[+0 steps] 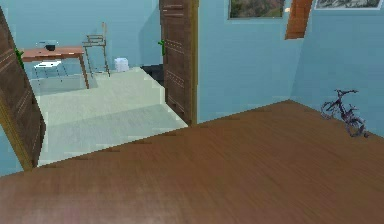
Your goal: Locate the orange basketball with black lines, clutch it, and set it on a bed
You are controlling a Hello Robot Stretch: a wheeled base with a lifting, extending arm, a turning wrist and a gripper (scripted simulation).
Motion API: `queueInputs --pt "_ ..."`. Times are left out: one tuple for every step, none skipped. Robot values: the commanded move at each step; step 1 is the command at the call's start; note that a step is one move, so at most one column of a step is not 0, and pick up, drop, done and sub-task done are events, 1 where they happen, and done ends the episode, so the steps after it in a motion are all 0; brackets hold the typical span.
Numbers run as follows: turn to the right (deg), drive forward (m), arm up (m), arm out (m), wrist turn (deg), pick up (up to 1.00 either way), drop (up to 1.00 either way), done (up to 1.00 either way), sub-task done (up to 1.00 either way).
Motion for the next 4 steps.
queueInputs --pt "0.0 0.00 0.00 0.00 45.0 0.00 0.00 0.00 0.00" --pt "0.0 0.00 0.00 0.00 45.0 0.00 0.00 0.00 0.00" --pt "0.0 0.00 0.00 0.00 30.0 0.00 0.00 0.00 0.00" --pt "0.0 0.00 -0.30 0.00 0.0 0.00 0.00 0.00 0.00"
